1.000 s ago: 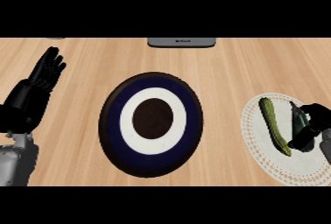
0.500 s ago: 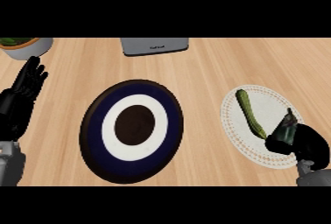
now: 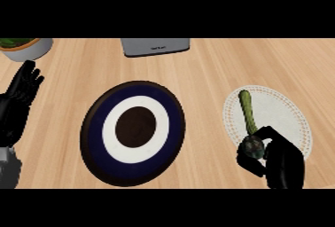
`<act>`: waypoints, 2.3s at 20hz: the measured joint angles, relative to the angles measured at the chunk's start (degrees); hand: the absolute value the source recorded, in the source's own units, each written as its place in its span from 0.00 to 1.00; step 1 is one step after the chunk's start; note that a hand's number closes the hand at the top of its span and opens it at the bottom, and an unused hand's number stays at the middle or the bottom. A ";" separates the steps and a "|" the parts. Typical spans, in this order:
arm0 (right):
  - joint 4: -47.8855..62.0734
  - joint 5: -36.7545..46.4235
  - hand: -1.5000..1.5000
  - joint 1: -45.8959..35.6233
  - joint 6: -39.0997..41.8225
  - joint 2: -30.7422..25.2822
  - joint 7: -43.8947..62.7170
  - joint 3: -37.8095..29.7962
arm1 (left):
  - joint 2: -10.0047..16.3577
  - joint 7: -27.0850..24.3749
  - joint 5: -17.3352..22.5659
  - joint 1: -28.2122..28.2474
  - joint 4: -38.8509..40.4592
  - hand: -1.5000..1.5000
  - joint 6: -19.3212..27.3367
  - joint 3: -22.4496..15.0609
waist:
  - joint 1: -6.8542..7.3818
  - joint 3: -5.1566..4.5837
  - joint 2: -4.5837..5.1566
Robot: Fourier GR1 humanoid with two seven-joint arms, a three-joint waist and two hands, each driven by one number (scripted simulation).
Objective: Pick the eggplant from the placemat and place it in the plate
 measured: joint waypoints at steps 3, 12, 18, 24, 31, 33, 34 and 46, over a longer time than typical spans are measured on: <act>-7.56 7.06 1.00 1.54 -1.53 3.28 1.00 3.55 | -0.21 -0.22 0.27 0.27 -0.44 0.50 -0.35 -0.25 | 0.78 0.06 0.36; -20.85 34.99 1.00 7.67 2.86 16.50 6.84 18.80 | -1.27 -0.89 0.46 -1.36 -1.33 0.50 -1.20 -1.97 | 4.58 0.28 2.33; -22.00 42.33 1.00 3.61 6.75 14.14 10.59 21.57 | -2.16 -1.35 0.38 -3.90 -0.55 0.50 -2.23 -3.79 | 7.70 0.45 3.51; -21.35 40.06 1.00 0.00 8.50 12.43 12.62 22.63 | -2.75 -1.04 0.21 -6.13 0.11 0.50 -2.65 -4.92 | 10.04 0.56 4.28; -10.88 36.07 1.00 -11.73 10.94 19.28 15.78 17.03 | -3.04 -1.21 -0.03 -7.27 0.57 0.50 -3.21 -5.64 | 11.89 0.61 4.65; -6.68 34.03 1.00 -15.48 11.22 19.88 16.20 14.97 | -3.34 -0.80 0.02 -7.69 0.28 0.50 -3.15 -5.90 | 12.31 0.64 4.70; -4.51 32.63 1.00 -17.45 11.39 20.08 16.21 13.52 | -3.52 -0.78 -0.11 -8.03 0.39 0.50 -3.03 -6.06 | 12.50 0.66 4.80; 13.91 17.03 0.00 -31.38 0.62 20.86 13.11 4.12 | -4.44 -0.54 -0.66 -10.29 1.38 0.50 -2.92 -6.89 | 13.97 0.85 5.20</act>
